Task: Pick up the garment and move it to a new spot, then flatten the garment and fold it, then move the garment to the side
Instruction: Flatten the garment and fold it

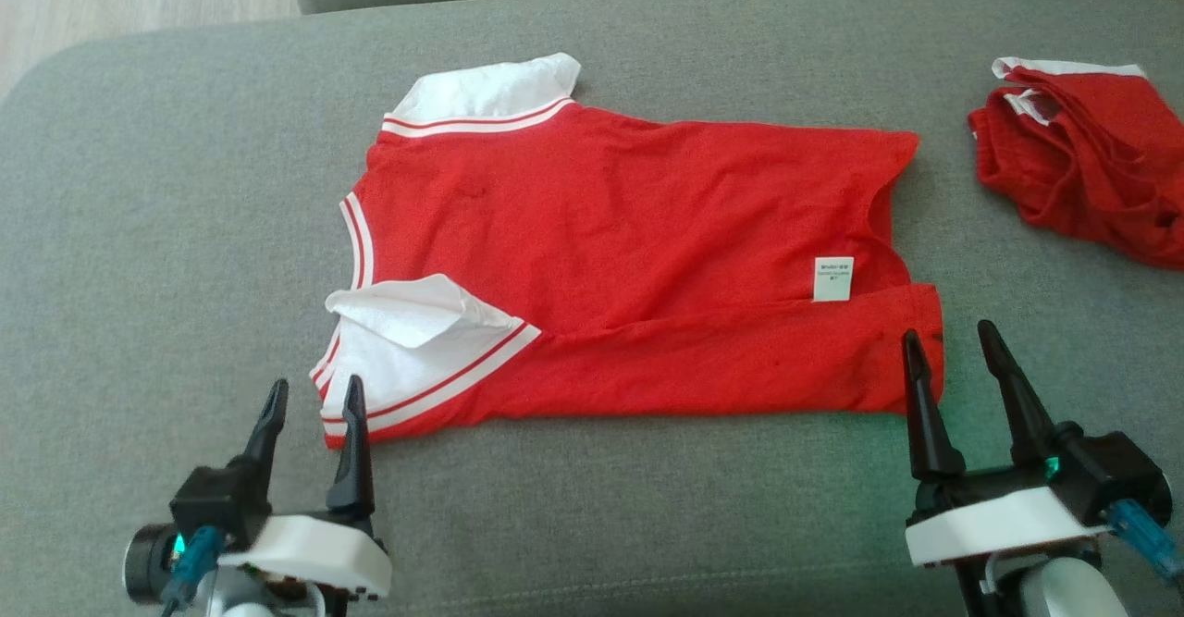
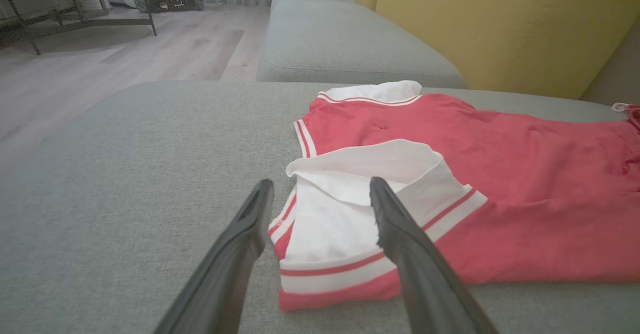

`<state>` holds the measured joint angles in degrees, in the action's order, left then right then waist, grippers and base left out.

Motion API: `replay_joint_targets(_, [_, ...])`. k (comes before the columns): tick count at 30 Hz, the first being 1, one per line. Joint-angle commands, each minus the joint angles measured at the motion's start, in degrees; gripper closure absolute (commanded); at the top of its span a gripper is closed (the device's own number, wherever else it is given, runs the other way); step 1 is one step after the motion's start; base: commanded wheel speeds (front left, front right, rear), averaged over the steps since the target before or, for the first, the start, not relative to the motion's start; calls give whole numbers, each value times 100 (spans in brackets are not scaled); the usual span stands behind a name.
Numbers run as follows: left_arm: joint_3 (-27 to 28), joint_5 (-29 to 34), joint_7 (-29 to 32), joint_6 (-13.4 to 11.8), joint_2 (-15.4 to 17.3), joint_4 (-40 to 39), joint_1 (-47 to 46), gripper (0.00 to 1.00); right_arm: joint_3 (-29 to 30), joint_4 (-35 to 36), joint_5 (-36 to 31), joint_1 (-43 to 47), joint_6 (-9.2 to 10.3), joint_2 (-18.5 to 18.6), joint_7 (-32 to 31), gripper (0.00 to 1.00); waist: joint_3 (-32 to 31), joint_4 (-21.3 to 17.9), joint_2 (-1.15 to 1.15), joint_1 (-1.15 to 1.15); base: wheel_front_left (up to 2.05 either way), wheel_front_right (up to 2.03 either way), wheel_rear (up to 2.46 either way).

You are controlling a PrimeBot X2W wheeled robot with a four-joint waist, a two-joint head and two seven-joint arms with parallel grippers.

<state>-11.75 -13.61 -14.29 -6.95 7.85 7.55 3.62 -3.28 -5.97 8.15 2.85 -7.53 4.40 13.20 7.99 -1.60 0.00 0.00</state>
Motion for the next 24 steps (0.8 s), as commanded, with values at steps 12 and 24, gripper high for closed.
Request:
replay_joint_targets(12, [143,-587,829,565,7,673,-698,0,-125,145,32,-210,4,-29,-7,0,185,-8,0,0,0,0,0])
replay_joint_targets(24, [347,-974,1452,440,60,1294,-818,0,-37,-133,150,-188,4,-88,-306,0,404,-176,0,0,0,0,0])
